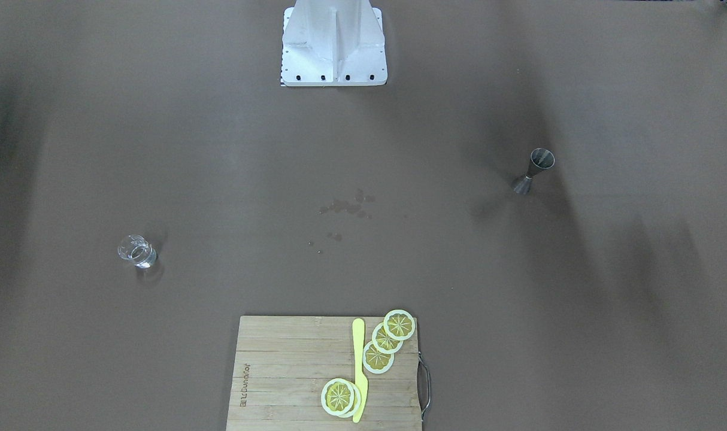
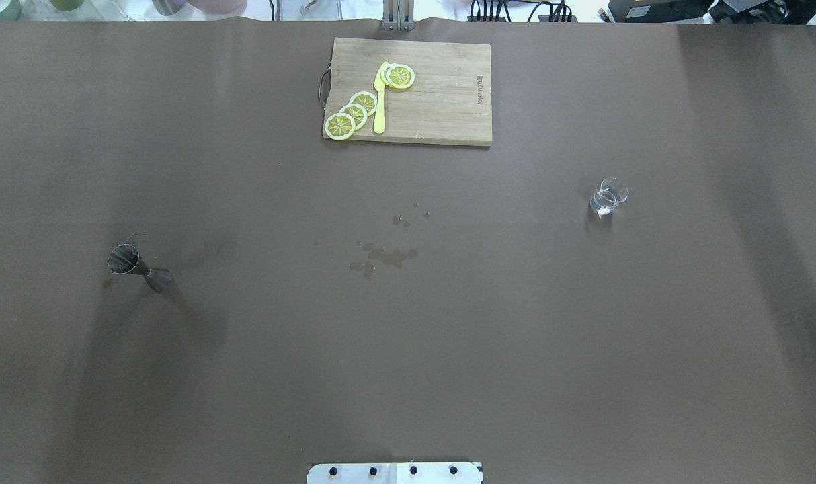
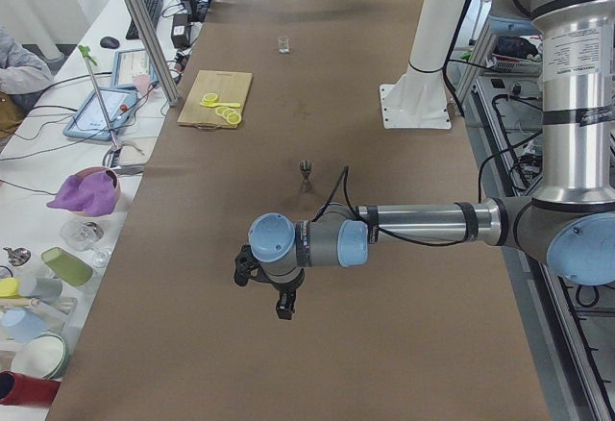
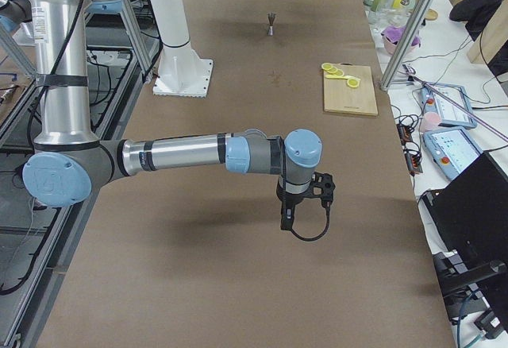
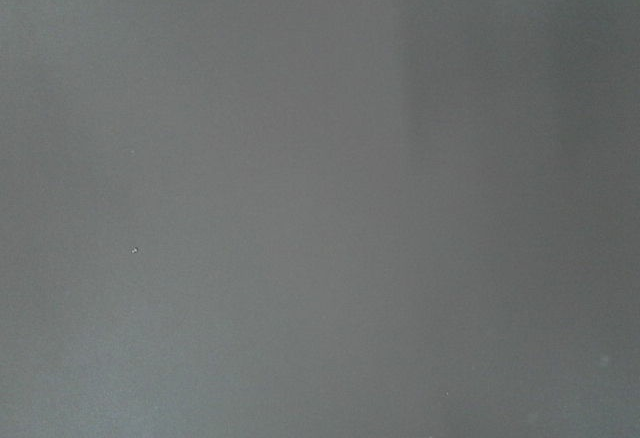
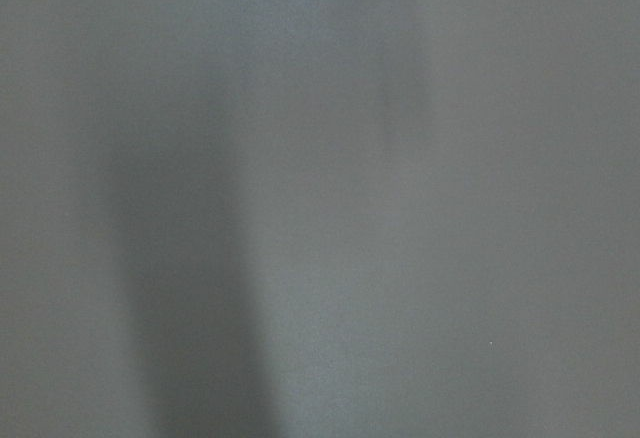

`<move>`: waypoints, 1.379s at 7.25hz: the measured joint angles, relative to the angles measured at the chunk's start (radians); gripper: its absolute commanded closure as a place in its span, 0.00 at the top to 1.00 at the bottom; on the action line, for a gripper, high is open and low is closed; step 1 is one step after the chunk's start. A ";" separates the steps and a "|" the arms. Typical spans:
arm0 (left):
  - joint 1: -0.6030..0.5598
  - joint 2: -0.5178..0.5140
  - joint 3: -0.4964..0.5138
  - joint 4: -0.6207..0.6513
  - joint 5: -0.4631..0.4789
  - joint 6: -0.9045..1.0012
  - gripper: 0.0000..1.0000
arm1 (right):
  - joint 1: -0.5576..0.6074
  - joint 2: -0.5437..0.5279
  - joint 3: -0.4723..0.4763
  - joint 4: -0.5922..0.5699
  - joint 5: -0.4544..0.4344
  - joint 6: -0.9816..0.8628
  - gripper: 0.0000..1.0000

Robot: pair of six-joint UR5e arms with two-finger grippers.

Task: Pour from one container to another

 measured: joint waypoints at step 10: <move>0.000 -0.072 -0.017 0.001 0.010 -0.120 0.98 | -0.002 0.012 0.015 0.040 0.041 0.001 1.00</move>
